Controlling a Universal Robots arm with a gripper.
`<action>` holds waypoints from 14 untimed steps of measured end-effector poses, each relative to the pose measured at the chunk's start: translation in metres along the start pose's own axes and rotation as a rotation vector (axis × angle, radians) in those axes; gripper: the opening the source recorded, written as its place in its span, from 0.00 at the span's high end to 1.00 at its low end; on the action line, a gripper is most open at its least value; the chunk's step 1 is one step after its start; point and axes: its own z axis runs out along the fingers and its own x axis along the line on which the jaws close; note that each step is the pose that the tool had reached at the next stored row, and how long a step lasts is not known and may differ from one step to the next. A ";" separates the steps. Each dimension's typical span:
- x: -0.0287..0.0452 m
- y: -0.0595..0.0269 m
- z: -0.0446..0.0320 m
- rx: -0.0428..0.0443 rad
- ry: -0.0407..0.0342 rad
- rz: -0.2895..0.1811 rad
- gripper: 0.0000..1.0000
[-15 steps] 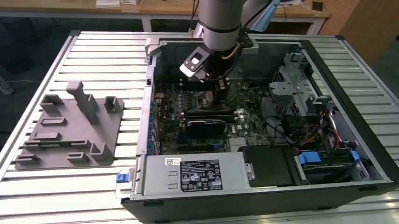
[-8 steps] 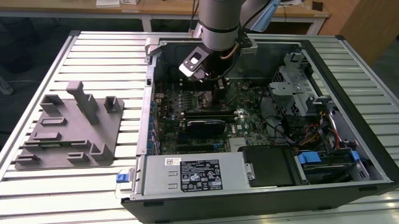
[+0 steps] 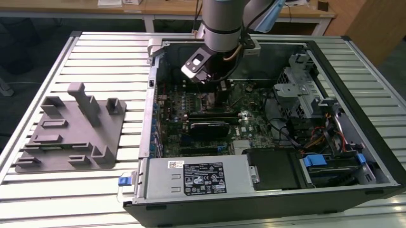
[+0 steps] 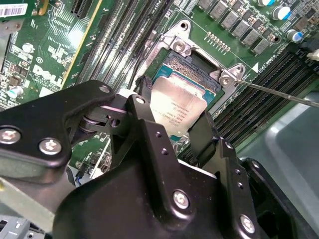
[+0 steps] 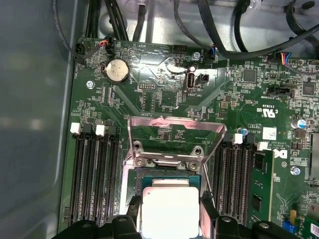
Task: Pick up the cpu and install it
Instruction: 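Place the cpu into insertion slot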
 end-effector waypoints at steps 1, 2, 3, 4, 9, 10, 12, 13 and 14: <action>0.0000 -0.0001 0.0004 0.0001 -0.0002 0.003 0.46; 0.0000 -0.0002 0.0006 0.0002 -0.0003 0.005 0.46; 0.0000 -0.0003 0.0006 0.0004 -0.0005 0.006 0.46; 0.0000 -0.0003 0.0006 0.0004 -0.0005 0.006 0.46; 0.0002 -0.0003 0.0018 0.0002 -0.0002 0.015 0.46; 0.0001 -0.0003 0.0023 0.0006 -0.0008 0.022 0.46; 0.0002 -0.0004 0.0035 0.0010 -0.0012 0.034 0.46; 0.0002 -0.0004 0.0040 0.0012 -0.0014 0.040 0.46; 0.0002 -0.0004 0.0045 0.0014 -0.0017 0.046 0.46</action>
